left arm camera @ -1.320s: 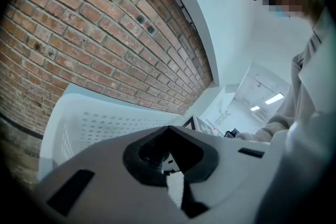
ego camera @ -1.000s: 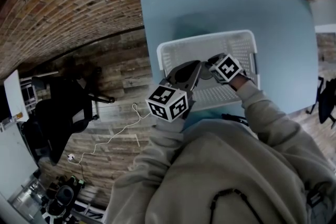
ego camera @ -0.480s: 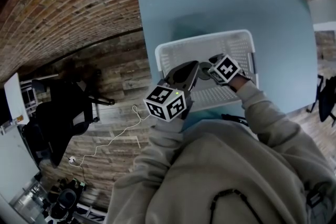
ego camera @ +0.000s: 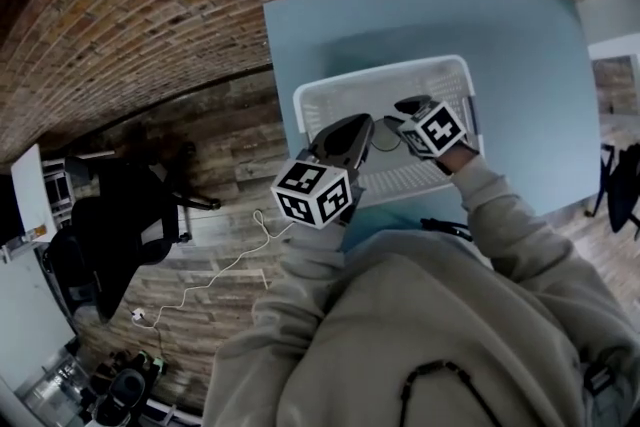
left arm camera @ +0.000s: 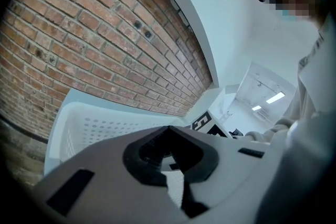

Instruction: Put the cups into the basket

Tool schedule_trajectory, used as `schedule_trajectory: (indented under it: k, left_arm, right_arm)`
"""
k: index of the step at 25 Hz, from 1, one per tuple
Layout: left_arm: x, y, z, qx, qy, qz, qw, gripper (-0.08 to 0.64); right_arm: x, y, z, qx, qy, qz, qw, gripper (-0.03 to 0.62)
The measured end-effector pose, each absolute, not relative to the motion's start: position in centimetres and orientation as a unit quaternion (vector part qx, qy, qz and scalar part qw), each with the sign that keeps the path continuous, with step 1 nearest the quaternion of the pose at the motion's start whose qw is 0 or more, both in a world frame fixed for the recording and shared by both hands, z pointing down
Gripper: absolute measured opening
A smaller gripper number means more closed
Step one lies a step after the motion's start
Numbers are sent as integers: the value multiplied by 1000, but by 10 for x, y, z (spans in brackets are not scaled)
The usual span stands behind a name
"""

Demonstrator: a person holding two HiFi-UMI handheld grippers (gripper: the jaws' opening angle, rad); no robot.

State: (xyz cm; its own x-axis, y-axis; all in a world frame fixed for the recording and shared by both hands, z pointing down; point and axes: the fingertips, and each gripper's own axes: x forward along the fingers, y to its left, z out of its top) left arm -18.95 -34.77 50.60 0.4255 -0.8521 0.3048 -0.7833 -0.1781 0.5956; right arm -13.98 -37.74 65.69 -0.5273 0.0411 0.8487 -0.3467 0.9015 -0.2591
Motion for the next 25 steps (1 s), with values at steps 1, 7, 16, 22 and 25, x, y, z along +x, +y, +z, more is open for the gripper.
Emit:
schedule_trajectory:
  k: [1,7,16,22,25]
  left_arm:
    - [-189,-347,502,768,-535,-49,350,-3]
    - [-178,-335,473,784,-536,-34,310,-3]
    - [-155,-306,419,812,-533,-51,231,-3]
    - [-148,-283,392,819,-537,-46,198,-3]
    - [-145,-274,370,825,-533,-54,177,-2]
  right_arm:
    - [-141,-380,647,97,-859,200,462,127]
    - [-138,-384,585,130,-905,183,361,34]
    - [-110,-360,495,163,-951,189,185,11]
    - [-95,-335,410,143,-972,165,86,11]
    - [-86,-322,363,137,-979,143,45,11]
